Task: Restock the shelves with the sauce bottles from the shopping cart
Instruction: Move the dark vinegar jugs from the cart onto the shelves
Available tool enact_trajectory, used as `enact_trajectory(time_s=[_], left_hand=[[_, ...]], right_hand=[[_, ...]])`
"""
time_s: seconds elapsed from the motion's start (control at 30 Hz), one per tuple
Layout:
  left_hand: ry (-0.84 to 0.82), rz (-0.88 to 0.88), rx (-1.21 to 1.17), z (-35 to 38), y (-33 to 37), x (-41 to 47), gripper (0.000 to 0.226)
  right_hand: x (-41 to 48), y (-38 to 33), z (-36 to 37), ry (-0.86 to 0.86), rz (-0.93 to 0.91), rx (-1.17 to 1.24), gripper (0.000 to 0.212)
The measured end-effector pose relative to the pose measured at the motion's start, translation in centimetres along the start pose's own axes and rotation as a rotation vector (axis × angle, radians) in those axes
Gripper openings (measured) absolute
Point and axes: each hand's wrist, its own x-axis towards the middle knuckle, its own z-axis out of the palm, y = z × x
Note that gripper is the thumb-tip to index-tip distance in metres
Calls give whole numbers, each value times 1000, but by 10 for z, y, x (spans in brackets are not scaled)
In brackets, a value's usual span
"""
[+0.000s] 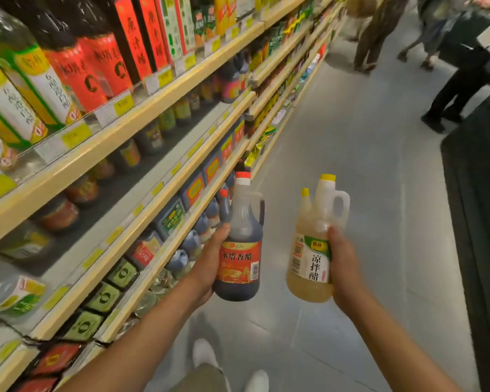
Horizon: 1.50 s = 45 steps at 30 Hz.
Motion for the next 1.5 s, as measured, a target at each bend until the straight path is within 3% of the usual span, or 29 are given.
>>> enact_trajectory(time_s=[0.23, 0.4, 0.63, 0.83, 1.0, 1.23, 1.37, 1.5], left_hand=[[24, 36, -46, -44, 42, 52, 68], [165, 66, -136, -69, 58, 70, 64], [416, 146, -320, -80, 57, 66, 61], [607, 202, -531, -68, 32, 39, 63], [685, 276, -608, -65, 9, 16, 66], [858, 334, -625, -72, -23, -4, 65], [918, 359, -670, -81, -40, -9, 66], [957, 402, -721, -95, -59, -15, 65]], right_hand=[[81, -23, 81, -159, -2, 3, 57], [120, -37, 133, -348, -28, -29, 63], [158, -49, 188, -790, -5, -90, 60], [165, -44, 217, -1049, -8, -154, 63], [156, -32, 237, -1183, 87, -176, 65], [135, -12, 264, -1389, 473, -90, 65], [128, 3, 287, -1537, 422, -165, 91], [122, 13, 322, -1586, 258, -250, 73]])
